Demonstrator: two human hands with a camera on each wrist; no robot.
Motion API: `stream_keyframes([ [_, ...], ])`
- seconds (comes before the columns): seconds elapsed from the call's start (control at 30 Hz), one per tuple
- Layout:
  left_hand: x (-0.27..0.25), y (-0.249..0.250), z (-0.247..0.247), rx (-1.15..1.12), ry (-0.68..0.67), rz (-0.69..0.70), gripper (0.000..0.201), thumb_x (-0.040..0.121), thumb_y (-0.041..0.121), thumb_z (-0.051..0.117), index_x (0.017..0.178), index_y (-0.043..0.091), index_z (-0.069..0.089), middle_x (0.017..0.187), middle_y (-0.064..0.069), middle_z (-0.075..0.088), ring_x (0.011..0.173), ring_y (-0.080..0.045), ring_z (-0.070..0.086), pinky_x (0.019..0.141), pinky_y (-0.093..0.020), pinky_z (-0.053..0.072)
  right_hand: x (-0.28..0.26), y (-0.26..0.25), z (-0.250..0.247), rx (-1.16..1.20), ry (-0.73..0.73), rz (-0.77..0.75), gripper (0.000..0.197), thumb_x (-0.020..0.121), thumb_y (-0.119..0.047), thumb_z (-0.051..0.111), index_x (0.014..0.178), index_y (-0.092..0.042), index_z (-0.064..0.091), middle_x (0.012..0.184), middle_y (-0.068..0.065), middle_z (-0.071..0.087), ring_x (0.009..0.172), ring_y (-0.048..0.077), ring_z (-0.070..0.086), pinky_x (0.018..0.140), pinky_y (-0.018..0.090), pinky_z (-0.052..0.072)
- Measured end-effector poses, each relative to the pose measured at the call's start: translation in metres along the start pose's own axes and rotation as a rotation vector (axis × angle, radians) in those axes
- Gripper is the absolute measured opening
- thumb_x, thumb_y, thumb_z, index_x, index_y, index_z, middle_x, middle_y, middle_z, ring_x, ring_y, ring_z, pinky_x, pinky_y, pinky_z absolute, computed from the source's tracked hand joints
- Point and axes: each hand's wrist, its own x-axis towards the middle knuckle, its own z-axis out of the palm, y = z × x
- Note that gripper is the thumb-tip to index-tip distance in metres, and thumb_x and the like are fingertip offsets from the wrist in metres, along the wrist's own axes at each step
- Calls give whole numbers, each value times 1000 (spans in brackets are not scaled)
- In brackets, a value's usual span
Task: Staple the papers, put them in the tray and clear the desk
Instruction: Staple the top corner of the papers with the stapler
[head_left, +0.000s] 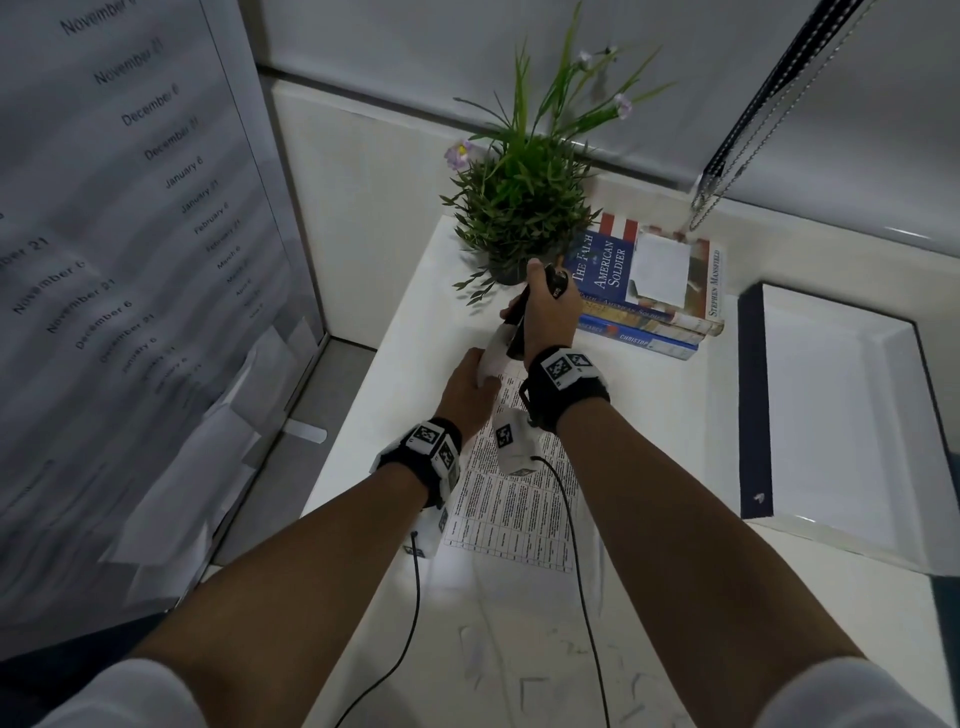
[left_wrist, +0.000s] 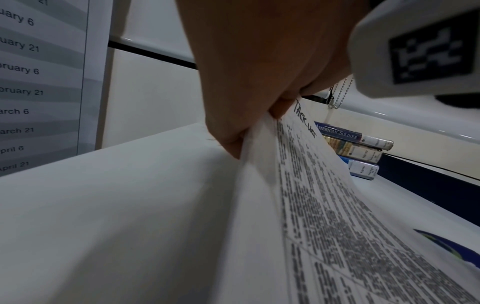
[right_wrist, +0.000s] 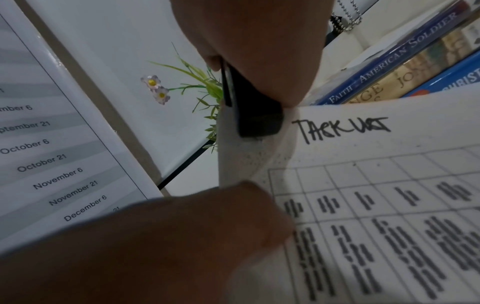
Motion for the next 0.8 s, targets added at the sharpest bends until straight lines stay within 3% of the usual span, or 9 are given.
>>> stream_keyframes([
  [0.07,-2,0,1,-25,-12,31,10,88,-2,41,94,7,41,71,0,44,60,-14,41,57,-28,35,-1,-1,1,19,65,2,27,86,-31,55,66,-16,46,60,14,51,46,25,53,51,32,52],
  [0.17,-4,-1,1,-47,-28,63,12,87,-4,40,94,7,41,71,0,43,62,-14,39,59,-28,34,0,-1,2,50,127,8,30,85,-29,54,63,-13,43,63,17,46,45,24,47,42,25,47],
  [0.27,-5,-1,-1,-76,-66,60,15,88,-2,41,98,7,46,79,-10,48,68,-19,42,62,-28,37,1,-4,0,69,166,43,30,83,-25,53,59,-11,41,55,15,42,41,24,43,39,22,43],
  [0.4,-8,0,-5,-87,-110,88,18,89,-2,42,98,11,49,89,-12,48,71,-18,43,56,-13,39,2,-3,-5,127,220,73,35,82,-23,53,52,-10,41,44,12,39,34,23,41,36,19,37],
  [0.5,-7,0,-7,-85,-140,72,19,89,-1,45,103,10,52,93,-13,53,78,-19,47,66,-24,41,3,-1,-6,155,195,90,36,82,-23,54,51,-11,41,41,10,40,32,24,42,36,21,39],
  [0.6,-7,-3,-7,-69,-122,13,23,90,1,46,111,2,55,96,-11,59,83,-21,52,71,-30,43,6,2,-10,166,65,125,26,83,-24,60,63,-11,50,49,8,50,38,23,51,45,27,50],
  [0.67,-5,-5,-5,-37,-99,-29,24,91,3,45,112,-1,55,95,-13,59,82,-22,52,68,-30,41,11,5,-17,171,2,111,20,79,-19,68,85,-11,51,70,10,57,55,23,58,60,35,56],
  [0.73,-5,-7,-2,-4,-77,-78,25,92,5,43,113,-2,54,97,-14,59,85,-23,53,72,-31,42,18,4,-30,188,41,95,42,73,-3,69,102,-15,41,91,12,52,74,26,59,75,44,56],
  [0.8,-5,-8,1,34,-42,-116,29,95,8,41,121,-1,50,108,-12,57,96,-23,54,80,-32,44,35,5,-51,166,96,108,54,73,7,65,110,-13,32,99,11,47,82,25,55,80,46,54],
])
